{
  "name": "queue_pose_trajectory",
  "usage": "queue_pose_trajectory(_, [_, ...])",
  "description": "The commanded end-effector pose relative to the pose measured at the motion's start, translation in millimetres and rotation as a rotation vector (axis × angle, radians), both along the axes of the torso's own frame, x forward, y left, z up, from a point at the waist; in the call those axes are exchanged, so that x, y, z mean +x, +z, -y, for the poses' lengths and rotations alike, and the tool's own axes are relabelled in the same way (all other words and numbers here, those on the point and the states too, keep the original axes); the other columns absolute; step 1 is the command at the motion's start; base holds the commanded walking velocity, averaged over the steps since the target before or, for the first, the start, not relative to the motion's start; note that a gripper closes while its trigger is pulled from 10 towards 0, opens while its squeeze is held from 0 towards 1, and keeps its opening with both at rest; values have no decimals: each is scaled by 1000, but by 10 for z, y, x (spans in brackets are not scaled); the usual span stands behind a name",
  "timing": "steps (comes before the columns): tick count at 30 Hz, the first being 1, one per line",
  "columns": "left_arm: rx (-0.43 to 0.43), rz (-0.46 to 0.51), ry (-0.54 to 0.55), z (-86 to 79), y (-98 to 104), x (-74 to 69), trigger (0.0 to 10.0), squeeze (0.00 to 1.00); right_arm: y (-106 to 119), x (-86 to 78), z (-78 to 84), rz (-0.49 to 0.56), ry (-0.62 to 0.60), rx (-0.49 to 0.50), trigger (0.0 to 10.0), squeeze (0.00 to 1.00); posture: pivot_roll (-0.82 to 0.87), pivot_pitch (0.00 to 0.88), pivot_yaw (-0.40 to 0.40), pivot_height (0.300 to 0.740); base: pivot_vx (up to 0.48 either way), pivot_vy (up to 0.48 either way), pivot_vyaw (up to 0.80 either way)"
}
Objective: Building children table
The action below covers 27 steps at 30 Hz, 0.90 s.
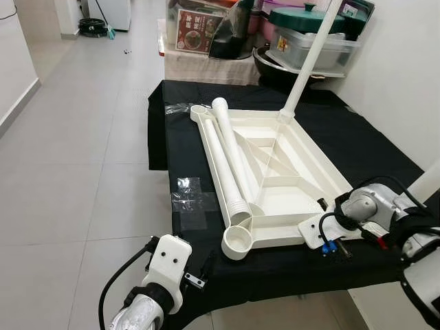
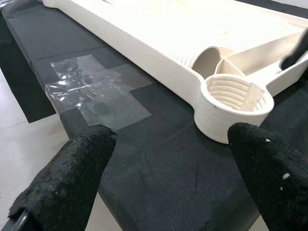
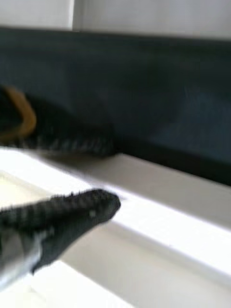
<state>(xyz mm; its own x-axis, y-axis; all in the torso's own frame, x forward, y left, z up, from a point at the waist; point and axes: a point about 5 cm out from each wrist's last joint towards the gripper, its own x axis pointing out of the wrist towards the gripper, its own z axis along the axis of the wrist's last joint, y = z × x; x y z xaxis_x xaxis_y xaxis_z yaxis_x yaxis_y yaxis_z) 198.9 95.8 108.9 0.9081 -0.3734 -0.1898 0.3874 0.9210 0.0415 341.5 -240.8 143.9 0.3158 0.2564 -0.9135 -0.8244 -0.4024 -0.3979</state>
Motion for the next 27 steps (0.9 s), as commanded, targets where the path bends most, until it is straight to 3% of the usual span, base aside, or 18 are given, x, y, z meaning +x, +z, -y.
queue_pose_trajectory(1, [1, -23, -12, 18, -35, -8, 10000, 0, 108, 56, -54, 38, 21, 17, 10000, 1000, 44, 18, -169, 740, 0, 0, 0])
queue_pose_trajectory(4, [0, -23, -12, 20, -35, -5, 10000, 0, 121, 49, -37, 22, 18, 13, 10000, 1000, 43, 18, -170, 740, 0, 0, 0])
queue_pose_trajectory(5, [0, -24, -13, 20, -36, -2, 10000, 0, 148, 36, 7, -4, 12, -10, 10000, 859, 41, 22, -166, 740, 0, 0, 0])
queue_pose_trajectory(6, [0, -24, -13, 21, -37, 1, 10000, 0, 191, 26, 56, -38, -8, -21, 10000, 0, 41, 19, -167, 740, 0, 0, 0])
queue_pose_trajectory(9, [0, -24, -14, 22, -37, 3, 10000, 0, 221, 20, 87, -59, -22, -28, 10000, 0, 42, 19, -168, 740, 0, 0, 0])
queue_pose_trajectory(12, [2, -23, -14, 18, -37, 10, 10000, 0, 347, -6, 163, -149, -51, -43, 10000, 0, 40, 20, -164, 740, 0, 0, 0])
queue_pose_trajectory(16, [3, -22, -16, 13, -39, 14, 10000, 0, 590, 18, 145, -213, -75, 35, 10000, 0, 36, 16, -162, 740, 0, 0, 0])
queue_pose_trajectory(18, [5, -22, -18, 12, -40, 16, 10000, 0, 855, 101, -27, -261, -108, 288, 10000, 0, 38, 17, -161, 740, 0, 0, 0])
queue_pose_trajectory(19, [5, -22, -18, 12, -41, 15, 10000, 0, 900, 122, -74, -270, -117, 353, 10000, 0, 38, 17, -160, 740, 0, 0, 0])
queue_pose_trajectory(20, [5, -22, -18, 12, -41, 15, 10000, 0, 900, 122, -74, -270, -117, 353, 10000, 0, 38, 17, -160, 740, 0, 0, 0])
queue_pose_trajectory(21, [6, -21, -18, 13, -39, 16, 10000, 0, 966, 173, -175, -275, -137, 478, 10000, 0, 37, 14, -163, 740, 0, 0, 0])
queue_pose_trajectory(22, [6, -21, -18, 13, -39, 16, 10000, 0, 966, 173, -175, -275, -137, 478, 10000, 0, 37, 14, -163, 740, 0, 0, 0])
queue_pose_trajectory(23, [6, -21, -18, 14, -39, 17, 10000, 0, 1004, 204, -238, -283, -150, 557, 10000, 0, 37, 14, -163, 740, 0, 0, 0])
queue_pose_trajectory(25, [6, -20, -18, 15, -37, 18, 10000, 0, 1071, 295, -407, -240, -173, 743, 10000, 0, 37, 14, -163, 740, 0, 0, 0])
queue_pose_trajectory(27, [6, -18, -18, 17, -34, 16, 10000, 0, 1073, 433, -561, -158, -299, 891, 10000, 0, 41, 15, -163, 740, 0, 0, 0])
